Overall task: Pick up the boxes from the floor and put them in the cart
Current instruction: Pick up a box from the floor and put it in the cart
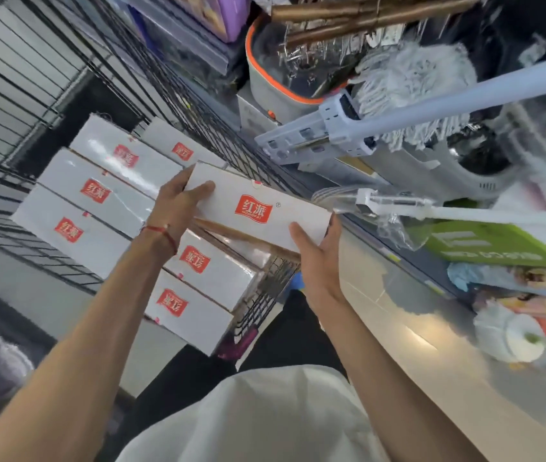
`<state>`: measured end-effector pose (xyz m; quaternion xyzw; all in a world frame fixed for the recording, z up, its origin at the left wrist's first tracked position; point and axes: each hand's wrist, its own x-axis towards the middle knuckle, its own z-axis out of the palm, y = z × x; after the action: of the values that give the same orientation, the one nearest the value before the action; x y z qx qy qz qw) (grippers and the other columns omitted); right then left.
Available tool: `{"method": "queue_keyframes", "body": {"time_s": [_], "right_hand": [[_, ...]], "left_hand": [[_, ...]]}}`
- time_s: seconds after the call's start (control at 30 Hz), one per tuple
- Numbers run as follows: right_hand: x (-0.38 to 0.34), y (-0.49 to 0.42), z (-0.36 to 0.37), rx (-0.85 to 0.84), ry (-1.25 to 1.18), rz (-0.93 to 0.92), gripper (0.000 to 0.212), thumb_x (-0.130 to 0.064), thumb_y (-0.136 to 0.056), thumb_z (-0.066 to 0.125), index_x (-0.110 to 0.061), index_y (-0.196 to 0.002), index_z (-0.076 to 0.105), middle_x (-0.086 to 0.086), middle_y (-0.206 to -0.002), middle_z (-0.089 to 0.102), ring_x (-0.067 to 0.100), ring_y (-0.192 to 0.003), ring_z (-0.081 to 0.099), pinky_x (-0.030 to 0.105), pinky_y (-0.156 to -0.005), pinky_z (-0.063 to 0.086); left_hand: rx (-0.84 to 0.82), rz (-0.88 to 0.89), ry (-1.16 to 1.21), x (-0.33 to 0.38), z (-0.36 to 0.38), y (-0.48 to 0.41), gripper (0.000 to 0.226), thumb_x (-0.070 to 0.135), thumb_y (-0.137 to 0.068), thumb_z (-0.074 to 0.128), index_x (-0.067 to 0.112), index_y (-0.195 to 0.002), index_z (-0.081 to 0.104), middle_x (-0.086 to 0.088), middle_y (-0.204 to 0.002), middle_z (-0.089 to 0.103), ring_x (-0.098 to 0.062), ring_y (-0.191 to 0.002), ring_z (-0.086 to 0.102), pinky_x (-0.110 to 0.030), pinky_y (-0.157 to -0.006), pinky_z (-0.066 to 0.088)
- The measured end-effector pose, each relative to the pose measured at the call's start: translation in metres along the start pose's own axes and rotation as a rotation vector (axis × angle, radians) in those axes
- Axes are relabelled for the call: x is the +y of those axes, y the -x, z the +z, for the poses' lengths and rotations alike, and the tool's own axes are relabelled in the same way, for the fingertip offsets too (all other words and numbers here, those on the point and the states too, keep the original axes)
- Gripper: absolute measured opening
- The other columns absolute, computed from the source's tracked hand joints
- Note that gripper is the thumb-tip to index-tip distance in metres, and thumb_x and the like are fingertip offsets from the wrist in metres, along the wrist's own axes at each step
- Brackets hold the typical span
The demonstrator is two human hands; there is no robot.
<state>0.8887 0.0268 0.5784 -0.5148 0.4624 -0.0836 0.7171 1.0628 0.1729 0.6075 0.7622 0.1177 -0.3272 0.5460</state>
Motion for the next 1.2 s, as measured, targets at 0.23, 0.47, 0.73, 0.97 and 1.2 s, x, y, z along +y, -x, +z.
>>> {"method": "queue_keyframes", "body": {"time_s": [0.23,0.47,0.73,0.97,1.2], "right_hand": [[0.027,0.021,0.042,0.144,-0.013,0.012,0.086,-0.006,-0.098,0.067,-0.03,-0.162,0.014,-0.007,-0.146,0.056,-0.004,-0.121,0.062,0.021,-0.109,0.048],[0.048,0.031,0.076,0.216,-0.069,0.092,0.078,0.002,-0.098,0.064,-0.022,-0.158,0.02,0.001,-0.146,0.056,0.006,-0.125,0.062,0.039,-0.116,0.046],[0.066,0.019,0.078,0.183,-0.061,0.158,0.073,0.002,-0.098,0.062,-0.027,-0.153,0.024,-0.008,-0.131,0.063,0.009,-0.117,0.068,0.049,-0.11,0.051],[0.066,0.022,0.076,0.17,-0.061,0.134,0.067,0.002,-0.098,0.065,-0.023,-0.15,0.03,0.006,-0.141,0.06,0.014,-0.123,0.065,0.04,-0.107,0.054],[0.061,0.021,0.08,0.144,0.032,0.13,0.065,-0.002,-0.099,0.065,-0.026,-0.152,0.033,0.003,-0.14,0.063,0.014,-0.123,0.065,0.038,-0.104,0.056]], "left_hand": [[-0.179,0.075,-0.134,-0.015,-0.032,-0.035,0.028,0.017,-0.097,0.062,0.018,-0.125,0.067,0.015,-0.101,0.073,-0.001,-0.083,0.072,-0.012,-0.065,0.054],[-0.169,0.073,-0.36,-0.026,-0.042,-0.064,0.029,0.023,-0.096,0.065,0.018,-0.125,0.067,0.0,-0.121,0.069,-0.024,-0.113,0.064,-0.032,-0.093,0.056],[-0.108,0.201,-0.657,-0.035,-0.048,-0.066,0.022,0.033,-0.092,0.068,0.012,-0.1,0.067,-0.006,-0.101,0.069,-0.03,-0.099,0.064,-0.048,-0.099,0.053],[-0.019,0.358,-0.769,-0.038,-0.057,-0.059,0.028,0.02,-0.089,0.072,0.012,-0.116,0.069,-0.008,-0.119,0.072,-0.03,-0.108,0.068,-0.04,-0.1,0.05],[0.024,0.435,-0.762,-0.054,-0.08,-0.06,0.055,0.024,-0.089,0.074,0.017,-0.139,0.055,-0.005,-0.145,0.056,-0.028,-0.132,0.054,-0.042,-0.108,0.044]]}}
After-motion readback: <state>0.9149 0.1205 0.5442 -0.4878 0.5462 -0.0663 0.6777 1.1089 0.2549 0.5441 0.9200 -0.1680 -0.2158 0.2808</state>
